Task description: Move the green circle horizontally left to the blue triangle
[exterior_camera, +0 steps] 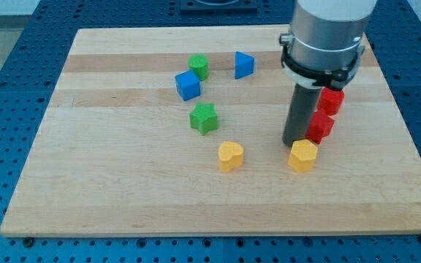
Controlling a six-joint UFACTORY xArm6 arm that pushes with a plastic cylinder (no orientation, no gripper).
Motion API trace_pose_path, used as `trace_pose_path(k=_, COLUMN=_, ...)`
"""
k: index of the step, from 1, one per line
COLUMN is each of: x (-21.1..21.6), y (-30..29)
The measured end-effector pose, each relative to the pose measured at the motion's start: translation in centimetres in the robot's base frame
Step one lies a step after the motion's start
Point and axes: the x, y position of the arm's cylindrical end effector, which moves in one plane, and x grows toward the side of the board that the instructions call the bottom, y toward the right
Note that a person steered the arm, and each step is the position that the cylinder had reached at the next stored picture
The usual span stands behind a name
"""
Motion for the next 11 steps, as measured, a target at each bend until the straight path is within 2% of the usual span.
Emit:
trace_pose_path(k=2, x=-4.7, y=-4.9)
trace_pose_path(k=3, x=-5.5, y=-9.0)
trace_pose_path(k=4, x=-3.3, y=-15.3)
trace_pose_path(k=5, x=-3.3, y=-15.8)
trace_pose_path(k=6, x=-6.1, y=-13.7)
trace_pose_path(k=7, x=-11.0, y=-11.4)
trace_pose_path(k=8, x=-12.8, y=-11.4)
trace_pose_path(k=11, x=-15.9, y=-11.4)
